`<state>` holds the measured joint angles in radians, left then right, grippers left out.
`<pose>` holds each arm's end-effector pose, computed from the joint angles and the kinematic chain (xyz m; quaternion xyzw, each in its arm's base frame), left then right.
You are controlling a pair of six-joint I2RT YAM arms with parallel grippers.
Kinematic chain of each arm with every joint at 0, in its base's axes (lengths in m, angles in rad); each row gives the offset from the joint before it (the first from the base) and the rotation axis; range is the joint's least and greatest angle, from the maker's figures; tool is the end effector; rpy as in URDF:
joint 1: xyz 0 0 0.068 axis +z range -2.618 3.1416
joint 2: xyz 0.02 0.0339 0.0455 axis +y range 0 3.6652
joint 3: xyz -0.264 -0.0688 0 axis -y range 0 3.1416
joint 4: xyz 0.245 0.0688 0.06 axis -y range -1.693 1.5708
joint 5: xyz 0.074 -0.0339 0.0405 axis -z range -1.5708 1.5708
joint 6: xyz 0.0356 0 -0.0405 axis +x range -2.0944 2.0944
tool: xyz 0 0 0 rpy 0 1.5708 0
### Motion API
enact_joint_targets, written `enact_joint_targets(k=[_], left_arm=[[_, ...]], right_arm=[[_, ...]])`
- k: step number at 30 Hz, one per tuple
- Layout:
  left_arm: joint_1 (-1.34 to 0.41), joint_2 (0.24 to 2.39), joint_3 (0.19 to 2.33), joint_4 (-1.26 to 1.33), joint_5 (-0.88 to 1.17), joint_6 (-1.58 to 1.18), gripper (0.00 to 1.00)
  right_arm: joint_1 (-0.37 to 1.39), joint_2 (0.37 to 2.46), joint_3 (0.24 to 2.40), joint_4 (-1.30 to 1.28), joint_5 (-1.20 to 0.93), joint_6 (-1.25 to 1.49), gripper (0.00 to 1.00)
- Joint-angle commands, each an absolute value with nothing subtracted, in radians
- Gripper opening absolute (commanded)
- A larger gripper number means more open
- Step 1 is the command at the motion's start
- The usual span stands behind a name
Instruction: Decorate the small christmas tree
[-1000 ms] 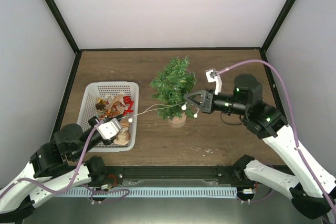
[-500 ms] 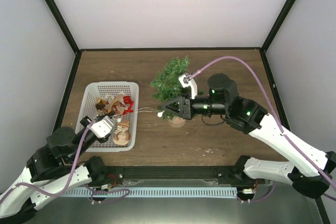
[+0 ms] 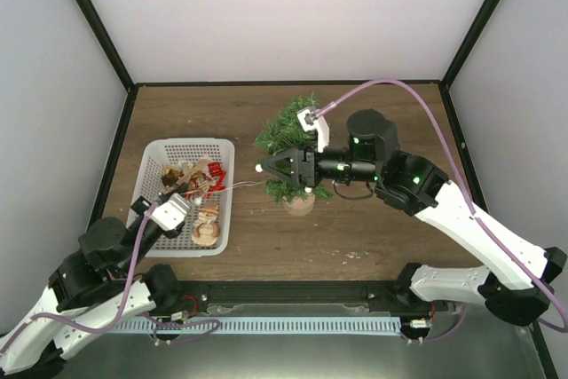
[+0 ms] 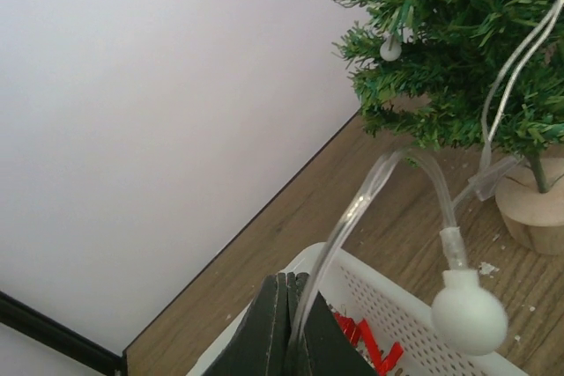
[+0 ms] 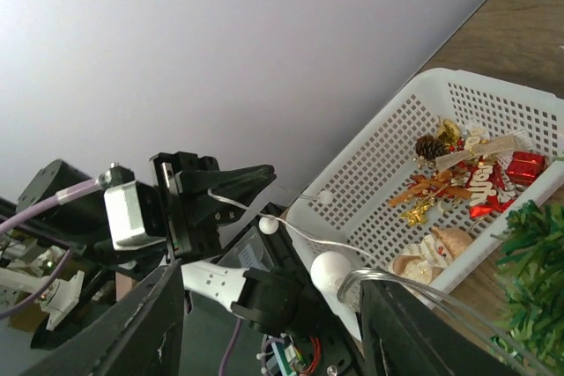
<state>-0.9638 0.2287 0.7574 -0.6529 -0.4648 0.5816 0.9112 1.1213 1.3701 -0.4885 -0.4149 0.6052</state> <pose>0.0412 -0.0313 0.3356 0.4001 0.6287 0.0472 0.6651 0.1305 0.1917 0.4445 -0.2430 0.7413 0.5331 0.3273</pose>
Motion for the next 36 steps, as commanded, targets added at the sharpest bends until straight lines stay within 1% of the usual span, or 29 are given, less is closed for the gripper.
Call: enact_joint_targets(k=[1, 6, 8, 10, 13, 15, 16, 18, 19, 22, 28, 36], left_arm=[[-0.932, 0.204, 0.738, -0.608, -0.481, 0.574, 0.0], [-0.906, 0.187, 0.713, -0.593, -0.481, 0.56, 0.0], [-0.9, 0.179, 0.705, -0.6, -0.477, 0.551, 0.0], [-0.895, 0.169, 0.7, -0.608, -0.473, 0.545, 0.0], [-0.887, 0.16, 0.698, -0.621, -0.466, 0.535, 0.0], [-0.88, 0.16, 0.697, -0.634, -0.457, 0.526, 0.0], [-0.877, 0.161, 0.693, -0.638, -0.453, 0.523, 0.0], [-0.873, 0.135, 0.688, -0.646, -0.452, 0.52, 0.0], [-0.874, 0.128, 0.685, -0.648, -0.451, 0.52, 0.0], [-0.873, 0.123, 0.68, -0.653, -0.445, 0.515, 0.0], [-0.872, 0.123, 0.657, -0.638, -0.442, 0.498, 0.0], [-0.864, 0.172, 0.67, -0.631, -0.42, 0.438, 0.0]], right_arm=[[0.916, 1.169, 1.433, -0.484, -0.379, 0.586, 0.48], [0.916, 1.238, 1.482, -0.509, -0.377, 0.575, 0.49], [0.916, 1.259, 1.496, -0.525, -0.365, 0.577, 0.53], [0.916, 1.272, 1.516, -0.545, -0.36, 0.574, 0.6], [0.916, 1.284, 1.561, -0.599, -0.345, 0.564, 0.73], [0.916, 1.285, 1.587, -0.638, -0.335, 0.562, 0.74], [0.916, 1.278, 1.59, -0.651, -0.331, 0.562, 0.78], [0.916, 1.266, 1.595, -0.676, -0.328, 0.568, 0.89], [0.916, 1.258, 1.598, -0.686, -0.326, 0.572, 0.93], [0.917, 1.237, 1.607, -0.713, -0.33, 0.586, 0.99], [0.919, 1.226, 1.653, -0.788, -0.315, 0.59, 1.0], [0.919, 1.13, 1.64, -0.726, -0.274, 0.619, 1.0]])
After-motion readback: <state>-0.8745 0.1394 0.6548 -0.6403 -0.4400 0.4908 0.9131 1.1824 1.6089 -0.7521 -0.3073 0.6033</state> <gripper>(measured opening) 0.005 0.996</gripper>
